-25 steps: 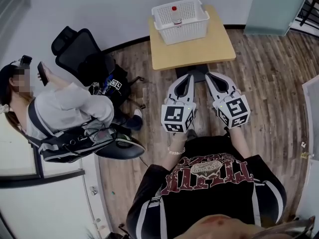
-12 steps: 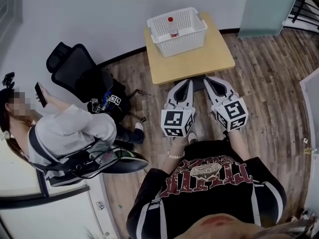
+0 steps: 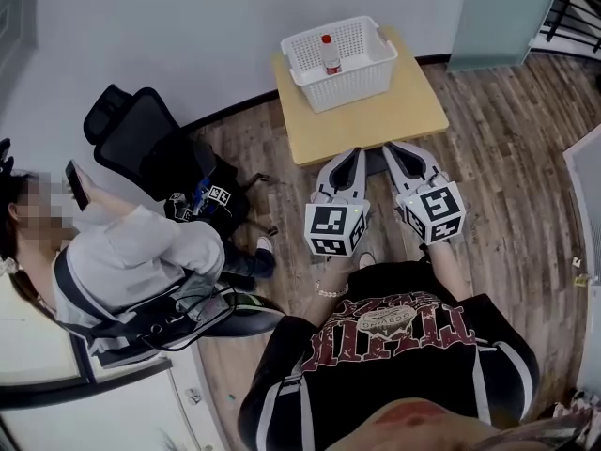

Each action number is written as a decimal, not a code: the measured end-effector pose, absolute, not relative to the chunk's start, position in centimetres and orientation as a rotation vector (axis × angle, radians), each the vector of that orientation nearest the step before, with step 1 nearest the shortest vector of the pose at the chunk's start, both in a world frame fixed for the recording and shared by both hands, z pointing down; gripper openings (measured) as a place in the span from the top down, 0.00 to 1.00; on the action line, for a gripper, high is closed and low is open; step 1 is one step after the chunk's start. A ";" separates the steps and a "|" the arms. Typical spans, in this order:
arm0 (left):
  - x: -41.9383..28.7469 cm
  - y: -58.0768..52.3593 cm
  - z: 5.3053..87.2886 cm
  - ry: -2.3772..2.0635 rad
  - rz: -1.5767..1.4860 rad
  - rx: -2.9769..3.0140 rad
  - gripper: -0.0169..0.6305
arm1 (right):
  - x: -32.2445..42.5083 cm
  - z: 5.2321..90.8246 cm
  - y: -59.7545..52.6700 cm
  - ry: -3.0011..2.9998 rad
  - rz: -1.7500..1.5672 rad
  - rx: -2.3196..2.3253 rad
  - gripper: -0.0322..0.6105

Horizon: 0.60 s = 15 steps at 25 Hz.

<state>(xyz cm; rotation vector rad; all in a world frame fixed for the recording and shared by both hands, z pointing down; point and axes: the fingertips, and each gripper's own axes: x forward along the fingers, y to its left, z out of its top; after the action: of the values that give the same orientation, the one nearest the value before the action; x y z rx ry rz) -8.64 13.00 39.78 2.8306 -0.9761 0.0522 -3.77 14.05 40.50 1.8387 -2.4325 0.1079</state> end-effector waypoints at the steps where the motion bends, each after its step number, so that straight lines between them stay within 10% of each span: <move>1: -8.8 12.9 39.9 -0.971 0.055 2.833 0.91 | -4.0 40.6 13.9 -2.430 0.110 1.841 0.92; 15: -10.2 10.9 40.0 -0.935 0.061 2.831 0.91 | -6.3 40.7 11.8 -2.407 0.110 1.822 0.92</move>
<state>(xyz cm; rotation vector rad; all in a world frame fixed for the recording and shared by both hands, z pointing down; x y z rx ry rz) -10.22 10.91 39.99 2.8312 -0.9352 0.0612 -6.28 11.81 40.73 1.8221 -2.4067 0.1103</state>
